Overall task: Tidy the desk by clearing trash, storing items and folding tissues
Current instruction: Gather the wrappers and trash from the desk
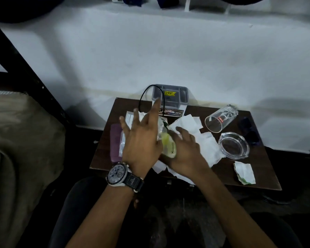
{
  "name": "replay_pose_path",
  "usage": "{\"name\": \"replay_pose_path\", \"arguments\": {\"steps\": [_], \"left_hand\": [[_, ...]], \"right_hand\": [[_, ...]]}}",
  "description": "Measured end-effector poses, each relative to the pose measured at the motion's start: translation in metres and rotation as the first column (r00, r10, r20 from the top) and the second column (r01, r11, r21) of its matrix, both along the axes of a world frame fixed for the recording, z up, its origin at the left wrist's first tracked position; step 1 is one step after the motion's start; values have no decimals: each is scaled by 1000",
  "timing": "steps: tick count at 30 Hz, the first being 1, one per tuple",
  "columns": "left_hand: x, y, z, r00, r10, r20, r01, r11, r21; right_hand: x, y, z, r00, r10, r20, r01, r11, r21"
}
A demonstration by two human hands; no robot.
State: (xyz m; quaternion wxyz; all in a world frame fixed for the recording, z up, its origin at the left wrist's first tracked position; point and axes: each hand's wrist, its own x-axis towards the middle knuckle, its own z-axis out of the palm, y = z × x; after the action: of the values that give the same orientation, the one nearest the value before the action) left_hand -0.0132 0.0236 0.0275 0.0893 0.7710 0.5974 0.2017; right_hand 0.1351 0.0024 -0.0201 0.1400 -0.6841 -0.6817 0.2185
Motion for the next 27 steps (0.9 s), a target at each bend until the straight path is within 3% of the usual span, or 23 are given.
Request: {"name": "replay_pose_path", "arguments": {"steps": [5,11,16,23,25,27], "left_hand": [[-8,3,-1,990,15,-142,-12,1000,24],[-17,11,-6,997,78,6,-78,996,-47],[-15,12,-10,995,97,17,-95,992,-84],[-11,11,-11,994,63,88,-52,990,-131],[-9,12,-14,990,41,138,-24,993,-119],[-6,12,-15,973,13,231,8,996,-91]], "right_hand": [[-36,23,-27,988,89,123,-86,996,-33],[-45,32,-28,979,78,188,-73,997,-35],[-32,37,-25,999,34,0,-34,983,181],[-18,35,-9,969,-87,-232,162,930,331],[-12,30,0,933,-149,-327,279,873,399],[-5,22,12,820,-206,-534,438,826,354]]}}
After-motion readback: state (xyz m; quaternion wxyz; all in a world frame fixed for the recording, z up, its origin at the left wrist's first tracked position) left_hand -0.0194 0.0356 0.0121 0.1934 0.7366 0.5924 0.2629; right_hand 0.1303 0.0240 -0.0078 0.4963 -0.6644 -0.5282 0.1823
